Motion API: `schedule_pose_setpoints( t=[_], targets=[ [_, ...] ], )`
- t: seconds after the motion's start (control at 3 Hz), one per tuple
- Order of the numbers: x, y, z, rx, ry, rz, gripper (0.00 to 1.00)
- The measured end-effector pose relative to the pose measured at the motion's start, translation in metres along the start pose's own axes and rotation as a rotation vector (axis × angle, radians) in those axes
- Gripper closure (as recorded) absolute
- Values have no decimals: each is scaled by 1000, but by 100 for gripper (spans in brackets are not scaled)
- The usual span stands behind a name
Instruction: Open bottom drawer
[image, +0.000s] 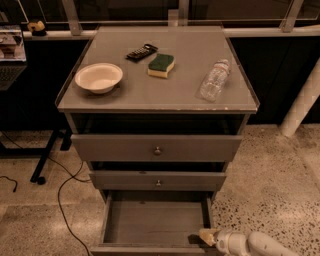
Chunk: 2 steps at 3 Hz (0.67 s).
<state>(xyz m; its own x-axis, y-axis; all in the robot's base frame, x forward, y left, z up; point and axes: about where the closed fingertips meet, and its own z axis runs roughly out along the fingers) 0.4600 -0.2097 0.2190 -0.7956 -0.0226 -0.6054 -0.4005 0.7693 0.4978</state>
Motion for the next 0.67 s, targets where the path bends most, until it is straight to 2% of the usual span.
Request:
schedule_pose_setpoints(
  t=[0.33, 0.67],
  targets=[
    [-15, 14, -30, 26, -98, -37, 100],
    [-8, 12, -39, 25, -136, -26, 100]
  ],
)
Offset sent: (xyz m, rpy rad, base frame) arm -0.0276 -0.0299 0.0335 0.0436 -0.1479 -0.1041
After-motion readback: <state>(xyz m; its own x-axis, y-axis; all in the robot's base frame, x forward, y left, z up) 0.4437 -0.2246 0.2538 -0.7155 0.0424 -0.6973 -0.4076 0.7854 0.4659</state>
